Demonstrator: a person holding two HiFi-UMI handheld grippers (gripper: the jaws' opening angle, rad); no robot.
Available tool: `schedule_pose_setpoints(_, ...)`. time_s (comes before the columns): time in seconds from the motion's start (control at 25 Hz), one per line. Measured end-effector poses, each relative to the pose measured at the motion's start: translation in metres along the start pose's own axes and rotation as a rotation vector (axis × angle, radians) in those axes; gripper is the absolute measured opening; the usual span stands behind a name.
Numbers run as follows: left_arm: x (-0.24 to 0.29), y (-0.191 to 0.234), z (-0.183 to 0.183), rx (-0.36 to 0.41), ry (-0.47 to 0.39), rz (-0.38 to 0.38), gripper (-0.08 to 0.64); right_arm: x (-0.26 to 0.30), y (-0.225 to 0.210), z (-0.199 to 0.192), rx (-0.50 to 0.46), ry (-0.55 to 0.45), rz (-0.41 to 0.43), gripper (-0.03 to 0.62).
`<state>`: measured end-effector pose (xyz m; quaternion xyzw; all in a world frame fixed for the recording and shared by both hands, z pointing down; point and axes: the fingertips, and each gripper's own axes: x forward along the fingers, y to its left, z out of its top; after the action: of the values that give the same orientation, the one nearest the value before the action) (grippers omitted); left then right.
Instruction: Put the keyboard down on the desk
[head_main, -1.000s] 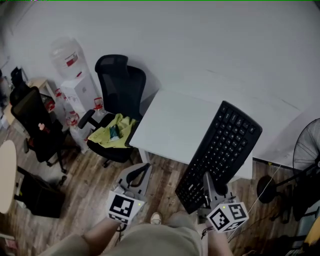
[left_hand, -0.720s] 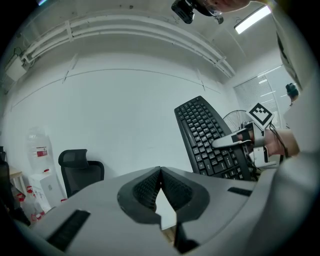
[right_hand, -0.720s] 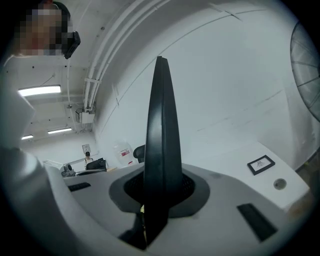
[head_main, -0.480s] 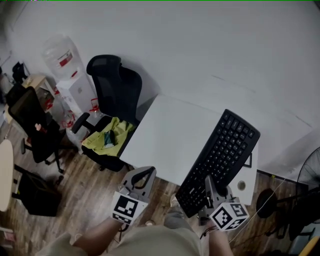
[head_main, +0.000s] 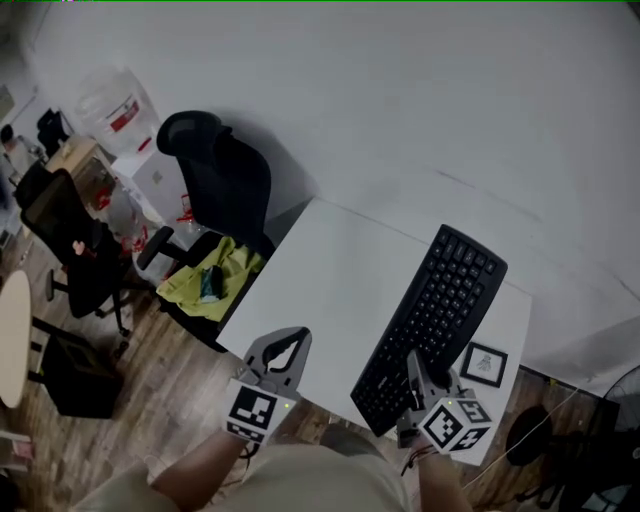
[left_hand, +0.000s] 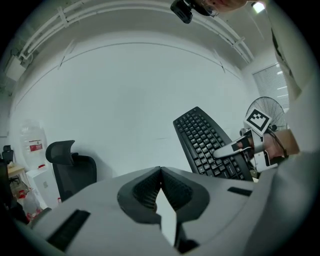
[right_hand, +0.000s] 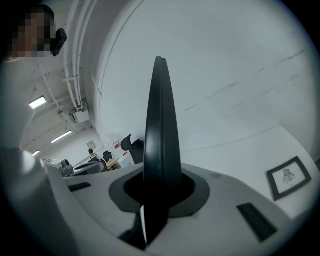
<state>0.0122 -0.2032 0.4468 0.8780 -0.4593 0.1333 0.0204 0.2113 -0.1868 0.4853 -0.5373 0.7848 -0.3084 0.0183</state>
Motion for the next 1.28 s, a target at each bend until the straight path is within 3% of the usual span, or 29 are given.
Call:
schedule_pose_setpoints(0.28,0.045,0.011,-0.001,-0.001,0.06,0.016,0.021,0.046,-0.029,0.018,0.076,0.036,0.026,0.084)
schedule_pose_setpoints(0.64,0.053,0.02,0.015,0.009,0.021,0.018,0.021,0.055,-0.037,0.018,0.107,0.053,0.0,0.084)
schedule_pose_setpoints(0.88,0.058,0.032,0.018,0.032,0.02,-0.016,0.021,0.065,-0.04,0.014,0.197,0.046,-0.019,0.084)
schedule_pose_setpoints(1.28,0.071,0.071,0.0,0.004,0.051,-0.026,0.021,0.114,-0.061,-0.01,0.361,0.117,-0.046,0.084)
